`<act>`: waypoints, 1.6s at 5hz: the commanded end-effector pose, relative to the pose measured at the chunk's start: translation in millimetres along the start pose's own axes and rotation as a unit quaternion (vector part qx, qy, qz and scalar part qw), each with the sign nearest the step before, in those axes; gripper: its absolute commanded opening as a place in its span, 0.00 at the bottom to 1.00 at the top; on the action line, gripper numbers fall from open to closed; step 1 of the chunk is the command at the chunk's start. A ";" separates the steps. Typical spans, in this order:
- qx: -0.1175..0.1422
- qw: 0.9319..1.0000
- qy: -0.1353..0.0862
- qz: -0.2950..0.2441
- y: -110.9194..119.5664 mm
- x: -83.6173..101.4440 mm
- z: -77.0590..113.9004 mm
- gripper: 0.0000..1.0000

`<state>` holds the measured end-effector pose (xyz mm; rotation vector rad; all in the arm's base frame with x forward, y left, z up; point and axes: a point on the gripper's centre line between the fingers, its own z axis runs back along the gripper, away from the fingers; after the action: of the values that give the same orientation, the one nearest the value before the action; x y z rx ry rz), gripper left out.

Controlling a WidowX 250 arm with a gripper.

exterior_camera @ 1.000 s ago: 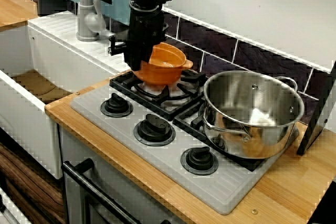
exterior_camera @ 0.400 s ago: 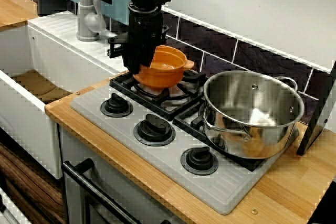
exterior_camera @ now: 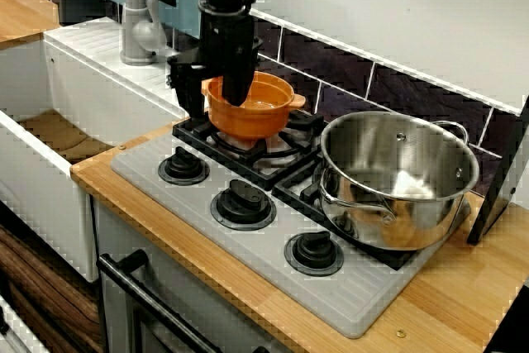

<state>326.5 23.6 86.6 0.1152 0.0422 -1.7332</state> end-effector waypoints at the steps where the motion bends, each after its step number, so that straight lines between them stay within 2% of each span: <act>1: 0.041 0.998 -0.007 0.054 7.6 -8.0 58.0 1.00; 2: 0.051 0.996 -0.017 0.075 15.3 -8.0 65.4 1.00; 3: 0.066 0.993 -0.026 0.096 26.6 -3.5 60.8 1.00; 4: 0.080 0.989 -0.016 0.120 40.7 1.8 44.6 1.00; 6: 0.127 0.987 -0.020 0.101 60.1 5.9 33.7 1.00; 8: 0.103 0.990 -0.020 0.096 68.0 3.6 33.9 1.00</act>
<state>390.9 4.5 108.1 0.1816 -0.1340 -1.5454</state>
